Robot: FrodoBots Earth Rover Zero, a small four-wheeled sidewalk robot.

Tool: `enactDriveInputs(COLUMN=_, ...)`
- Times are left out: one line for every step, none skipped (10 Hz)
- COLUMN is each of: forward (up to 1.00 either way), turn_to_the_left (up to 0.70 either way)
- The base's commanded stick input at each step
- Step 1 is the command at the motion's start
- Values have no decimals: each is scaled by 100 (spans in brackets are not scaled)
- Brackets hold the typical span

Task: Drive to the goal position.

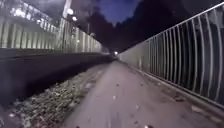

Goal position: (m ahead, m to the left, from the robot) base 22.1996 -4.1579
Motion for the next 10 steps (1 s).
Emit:
enactDriveInputs(forward=70, turn_to_the_left=0)
enactDriveInputs(forward=70, turn_to_the_left=0)
enactDriveInputs(forward=70, turn_to_the_left=0)
enactDriveInputs(forward=70, turn_to_the_left=0)
enactDriveInputs(forward=70, turn_to_the_left=0)
enactDriveInputs(forward=70, turn_to_the_left=0)
enactDriveInputs(forward=70, turn_to_the_left=0)
enactDriveInputs(forward=70, turn_to_the_left=0)
enactDriveInputs(forward=70, turn_to_the_left=0)
enactDriveInputs(forward=70, turn_to_the_left=0)
